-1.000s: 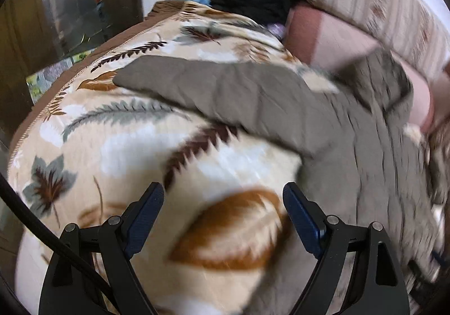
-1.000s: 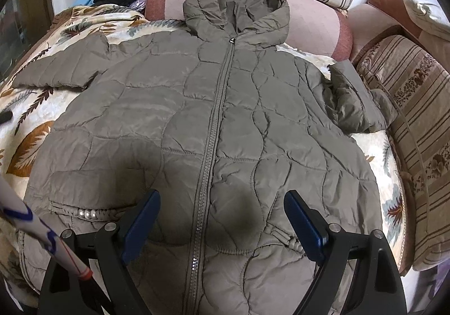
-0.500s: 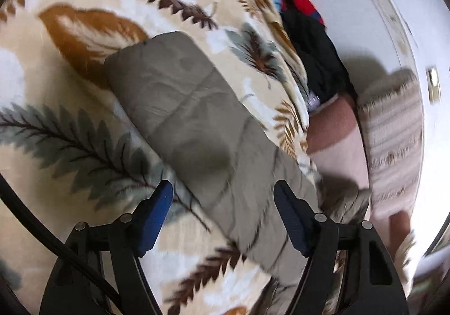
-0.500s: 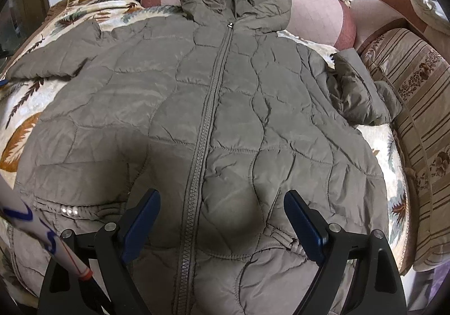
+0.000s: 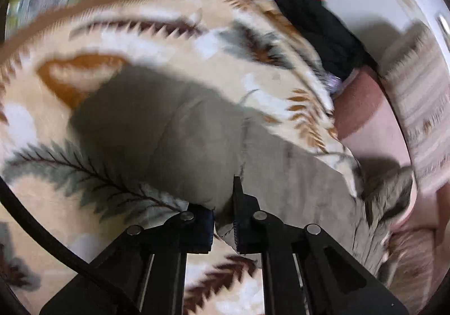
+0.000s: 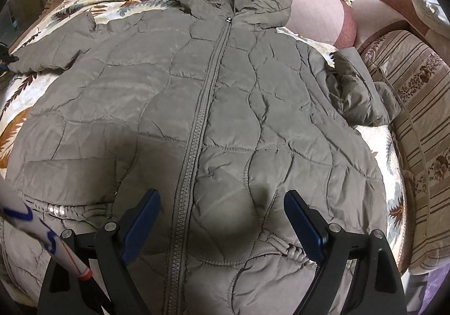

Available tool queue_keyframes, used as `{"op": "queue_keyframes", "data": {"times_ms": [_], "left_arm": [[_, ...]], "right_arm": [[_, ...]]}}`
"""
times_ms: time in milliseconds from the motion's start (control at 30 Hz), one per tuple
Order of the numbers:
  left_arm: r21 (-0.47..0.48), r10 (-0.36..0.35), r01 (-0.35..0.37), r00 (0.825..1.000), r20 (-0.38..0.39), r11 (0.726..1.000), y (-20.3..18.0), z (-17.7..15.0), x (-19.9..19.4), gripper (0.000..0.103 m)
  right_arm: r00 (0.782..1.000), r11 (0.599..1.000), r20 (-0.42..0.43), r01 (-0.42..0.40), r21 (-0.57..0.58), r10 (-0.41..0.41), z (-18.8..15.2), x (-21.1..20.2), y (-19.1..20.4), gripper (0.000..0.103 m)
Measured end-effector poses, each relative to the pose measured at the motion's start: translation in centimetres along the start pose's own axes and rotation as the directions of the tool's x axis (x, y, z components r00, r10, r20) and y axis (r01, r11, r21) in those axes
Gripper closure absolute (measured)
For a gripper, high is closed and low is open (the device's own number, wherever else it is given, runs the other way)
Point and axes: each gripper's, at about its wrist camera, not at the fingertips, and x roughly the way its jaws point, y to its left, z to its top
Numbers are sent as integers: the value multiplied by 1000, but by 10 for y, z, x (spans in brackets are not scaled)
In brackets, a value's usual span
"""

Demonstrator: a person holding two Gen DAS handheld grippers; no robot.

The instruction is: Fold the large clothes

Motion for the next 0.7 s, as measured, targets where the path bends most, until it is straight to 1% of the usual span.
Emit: {"op": "queue_keyframes", "data": {"times_ms": [33, 100, 167, 200, 267, 300, 333, 400, 500, 600, 667, 700], "left_arm": [[46, -8, 7, 1000, 23, 999, -17, -3, -14, 94], [114, -44, 39, 998, 46, 993, -45, -12, -34, 94], [202, -98, 85, 994, 54, 976, -84, -28, -53, 94], [261, -126, 108, 991, 53, 959, -108, -41, -63, 94], [337, -176, 156, 984, 31, 929, -144, -63, -72, 95], [382, -205, 187, 979, 6, 905, -168, -80, -75, 95], [407, -220, 205, 976, -11, 890, -182, -91, -75, 95], [468, -246, 247, 967, -65, 848, -220, -124, -69, 95], [522, -248, 283, 959, -138, 805, -258, -168, -54, 94], [566, -218, 284, 959, -184, 774, -284, -210, -38, 93], [585, -184, 259, 965, -186, 769, -289, -231, -31, 85], [590, -172, 255, 966, -194, 766, -290, -242, -28, 76]], "right_arm": [[1000, 1000, 4, -4, 6, 4, 0, -1, -1, 11], [1000, 1000, 15, -13, 20, 13, -2, -4, -4, 11], [999, 999, 29, -21, 32, 20, -4, -8, -8, 11], [999, 999, 37, -25, 40, 24, -6, -10, -11, 11], [998, 998, 50, -31, 62, 28, -9, -14, -18, 11], [998, 997, 54, -33, 74, 29, -12, -16, -22, 11], [998, 996, 57, -34, 85, 29, -13, -18, -25, 11], [997, 994, 65, -37, 106, 30, -18, -22, -33, 11], [996, 989, 81, -36, 146, 24, -27, -31, -50, 11], [996, 981, 94, -27, 190, 10, -37, -39, -68, 11], [995, 974, 100, -26, 226, 3, -43, -44, -83, 11], [995, 971, 101, -26, 239, 2, -46, -44, -89, 11]]}}
